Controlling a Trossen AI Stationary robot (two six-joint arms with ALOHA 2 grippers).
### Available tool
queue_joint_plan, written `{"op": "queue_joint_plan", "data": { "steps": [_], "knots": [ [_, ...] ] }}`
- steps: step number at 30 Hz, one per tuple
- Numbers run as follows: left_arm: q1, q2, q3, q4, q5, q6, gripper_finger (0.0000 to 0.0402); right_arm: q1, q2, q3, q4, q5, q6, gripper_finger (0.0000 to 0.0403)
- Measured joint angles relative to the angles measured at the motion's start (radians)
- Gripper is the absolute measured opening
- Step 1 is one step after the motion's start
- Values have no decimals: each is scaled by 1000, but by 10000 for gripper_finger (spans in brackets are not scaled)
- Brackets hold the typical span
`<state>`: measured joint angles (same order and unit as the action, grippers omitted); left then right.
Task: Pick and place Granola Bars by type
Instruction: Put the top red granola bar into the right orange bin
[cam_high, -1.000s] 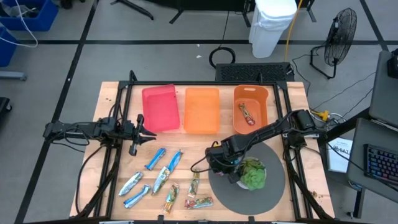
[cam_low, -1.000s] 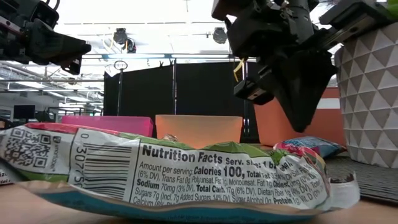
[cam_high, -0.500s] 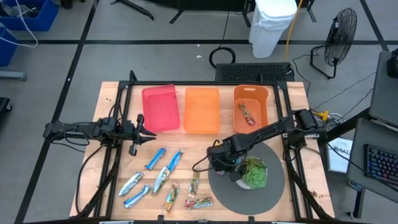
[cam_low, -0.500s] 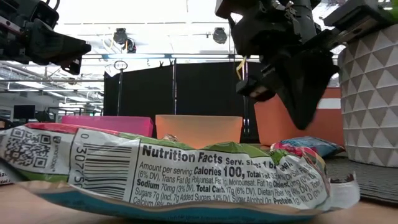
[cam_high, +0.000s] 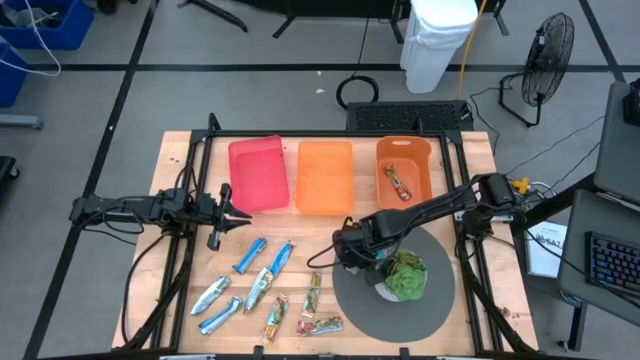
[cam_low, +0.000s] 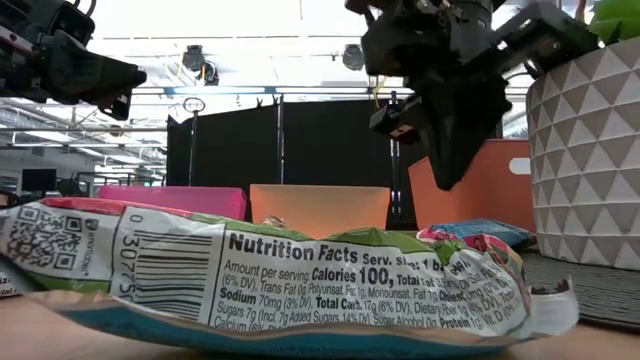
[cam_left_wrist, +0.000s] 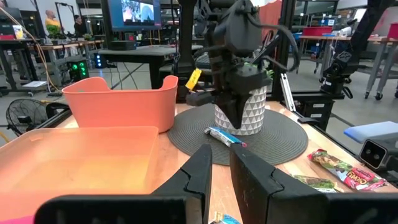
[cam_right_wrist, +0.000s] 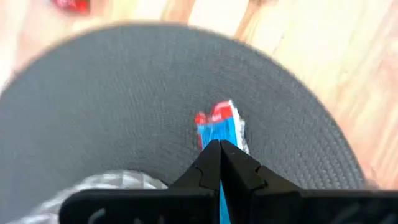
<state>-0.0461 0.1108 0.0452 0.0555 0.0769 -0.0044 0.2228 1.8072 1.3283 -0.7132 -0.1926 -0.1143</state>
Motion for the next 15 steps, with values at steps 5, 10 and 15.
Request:
{"op": "queue_joint_plan", "data": {
  "steps": [5, 10, 15],
  "knots": [
    [0, 0, 0, 0, 0, 0, 63, 9, -27, 2, 2, -75, 78, 0],
    [0, 0, 0, 0, 0, 0, 63, 27, -32, 2, 68, -97, 76, 0],
    [0, 0, 0, 0, 0, 0, 63, 31, -32, 3, 199, -97, 39, 0]
  ]
}}
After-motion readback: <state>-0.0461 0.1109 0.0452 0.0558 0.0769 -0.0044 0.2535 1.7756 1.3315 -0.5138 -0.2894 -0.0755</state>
